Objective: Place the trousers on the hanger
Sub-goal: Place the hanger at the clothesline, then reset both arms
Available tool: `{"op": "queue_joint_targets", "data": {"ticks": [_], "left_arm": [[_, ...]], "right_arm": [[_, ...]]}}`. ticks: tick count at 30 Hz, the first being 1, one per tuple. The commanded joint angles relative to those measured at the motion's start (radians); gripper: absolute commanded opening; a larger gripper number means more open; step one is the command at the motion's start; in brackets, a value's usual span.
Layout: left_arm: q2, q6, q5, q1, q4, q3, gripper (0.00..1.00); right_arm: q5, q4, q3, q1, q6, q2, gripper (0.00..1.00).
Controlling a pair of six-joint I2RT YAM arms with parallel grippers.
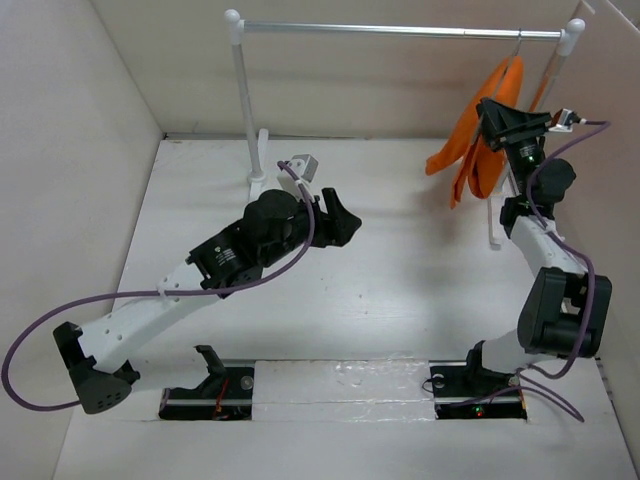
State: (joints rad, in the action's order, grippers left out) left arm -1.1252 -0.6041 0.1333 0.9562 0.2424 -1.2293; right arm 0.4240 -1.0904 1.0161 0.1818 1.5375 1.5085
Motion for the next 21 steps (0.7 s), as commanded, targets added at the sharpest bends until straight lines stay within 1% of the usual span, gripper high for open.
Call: {"op": "queue_joint_targets", "data": {"ticks": [1,2,3,5,6,7,8,9,10,11,12,14,17,21], "left_arm": [[-0.004,0.007,0.026,0.001,-0.026,-0.051,0.60],[-0.013,0.012,0.040,0.001,-0.014,-0.071,0.64],[-0.019,0.018,0.051,-0.008,-0.005,-0.081,0.66],[-0.036,0.027,0.061,-0.008,0.015,-0.110,0.69],[-0.048,0.032,0.052,-0.049,0.027,-0.128,0.74],[-0.056,0.032,0.052,-0.050,0.028,-0.128,0.74],[-0.062,0.033,0.031,-0.065,0.038,-0.148,0.77],[-0.077,0.032,0.008,-0.110,0.034,-0.163,0.79],[-0.077,0.032,0.008,-0.111,0.034,-0.170,0.79],[-0.079,0.032,-0.020,-0.125,0.029,-0.173,0.80],[-0.084,0.027,-0.029,-0.151,0.023,-0.177,0.81],[-0.090,0.021,-0.044,-0.172,0.017,-0.197,0.85],[-0.111,0.021,-0.078,-0.203,0.020,-0.234,0.86],[-0.140,0.023,-0.081,-0.215,0.057,-0.274,0.87]], "right_arm": [[0.081,0.036,0.021,0.028,-0.124,-0.111,0.50],[0.094,0.070,0.024,0.056,-0.148,-0.148,0.55],[0.110,0.146,0.030,0.067,-0.199,-0.159,0.56],[0.179,0.228,0.082,0.091,-0.253,-0.177,0.59],[0.211,0.347,0.114,0.109,-0.339,-0.191,0.69],[0.219,0.348,0.128,0.110,-0.339,-0.191,0.70],[0.228,0.387,0.142,0.126,-0.371,-0.211,0.82],[0.263,0.529,0.203,0.154,-0.489,-0.224,1.00],[0.263,0.531,0.203,0.154,-0.490,-0.225,1.00],[0.268,0.657,0.226,0.154,-0.593,-0.244,1.00],[0.265,0.728,0.246,0.171,-0.647,-0.255,1.00],[0.253,0.864,0.286,0.197,-0.762,-0.278,1.00],[0.254,0.967,0.324,0.251,-0.864,-0.314,1.00],[0.294,1.004,0.371,0.292,-0.925,-0.359,1.00]]}}
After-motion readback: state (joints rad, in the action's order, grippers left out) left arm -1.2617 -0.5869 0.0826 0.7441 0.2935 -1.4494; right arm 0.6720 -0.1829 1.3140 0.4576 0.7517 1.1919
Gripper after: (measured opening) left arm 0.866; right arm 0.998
